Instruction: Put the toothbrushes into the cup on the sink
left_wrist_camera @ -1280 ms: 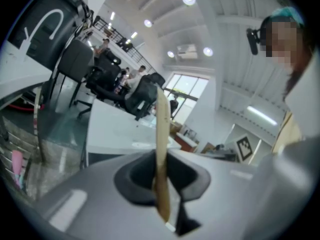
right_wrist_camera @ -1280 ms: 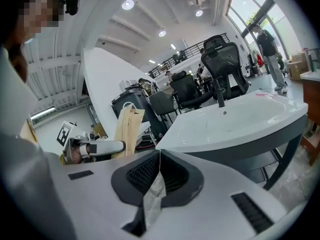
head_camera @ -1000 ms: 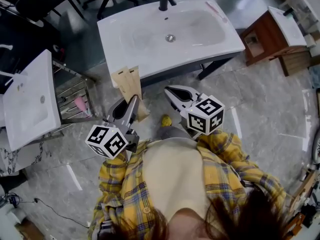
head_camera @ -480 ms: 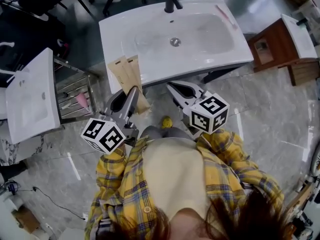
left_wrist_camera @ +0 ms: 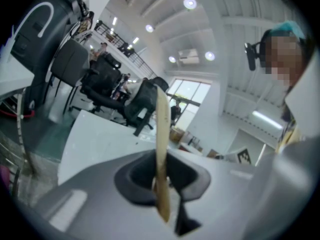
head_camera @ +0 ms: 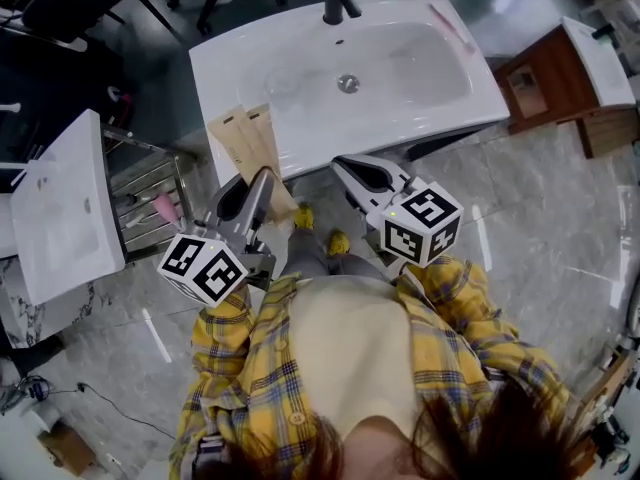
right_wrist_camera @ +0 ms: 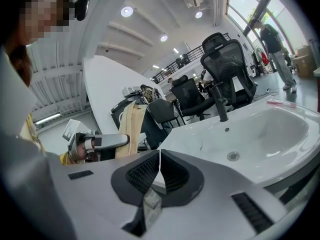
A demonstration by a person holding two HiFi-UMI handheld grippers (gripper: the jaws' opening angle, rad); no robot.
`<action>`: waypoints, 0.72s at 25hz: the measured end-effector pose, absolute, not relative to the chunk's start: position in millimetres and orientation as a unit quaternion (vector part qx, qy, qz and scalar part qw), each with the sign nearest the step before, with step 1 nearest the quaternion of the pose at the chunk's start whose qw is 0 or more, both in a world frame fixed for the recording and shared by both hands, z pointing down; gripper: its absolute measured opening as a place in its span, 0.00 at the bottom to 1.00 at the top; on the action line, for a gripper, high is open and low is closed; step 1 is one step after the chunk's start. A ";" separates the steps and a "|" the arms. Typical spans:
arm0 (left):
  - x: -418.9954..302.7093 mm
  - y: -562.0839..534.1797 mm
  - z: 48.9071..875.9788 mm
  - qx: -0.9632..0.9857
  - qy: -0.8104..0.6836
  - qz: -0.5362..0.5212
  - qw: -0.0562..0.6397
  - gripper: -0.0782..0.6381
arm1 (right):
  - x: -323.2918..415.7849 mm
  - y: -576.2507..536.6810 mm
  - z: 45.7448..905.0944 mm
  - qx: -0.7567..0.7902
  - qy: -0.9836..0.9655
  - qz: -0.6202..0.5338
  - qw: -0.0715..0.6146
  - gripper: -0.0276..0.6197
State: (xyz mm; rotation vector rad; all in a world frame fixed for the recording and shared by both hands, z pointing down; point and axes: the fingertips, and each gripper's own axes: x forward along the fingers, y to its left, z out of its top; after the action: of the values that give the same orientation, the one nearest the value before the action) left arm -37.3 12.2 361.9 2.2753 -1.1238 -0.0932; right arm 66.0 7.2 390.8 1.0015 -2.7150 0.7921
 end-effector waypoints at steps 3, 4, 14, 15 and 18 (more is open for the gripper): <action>-39.8 1.2 364.7 0.860 -0.410 -0.035 0.301 0.16 | 64.0 -3.7 386.7 0.347 -0.898 0.265 0.063 0.07; -41.4 -3.2 364.1 0.862 -0.406 -0.037 0.301 0.16 | 62.3 -8.2 384.5 0.350 -0.896 0.265 0.060 0.07; -76.0 -46.6 366.3 0.872 -0.370 -0.058 0.314 0.16 | 15.0 -50.7 372.0 0.362 -0.897 0.242 0.071 0.07; -79.2 -51.0 366.7 0.873 -0.366 -0.060 0.316 0.16 | 10.3 -54.9 370.5 0.362 -0.898 0.240 0.071 0.07; -90.9 -62.3 370.3 0.874 -0.357 -0.067 0.323 0.16 | -4.5 -65.4 368.1 0.363 -0.899 0.235 0.069 0.07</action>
State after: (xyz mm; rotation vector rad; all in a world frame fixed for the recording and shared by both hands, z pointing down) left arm -90.9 -62.3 370.3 2.2929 -0.9366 -0.1767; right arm -4.5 -65.4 368.1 1.0942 -2.7057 0.7076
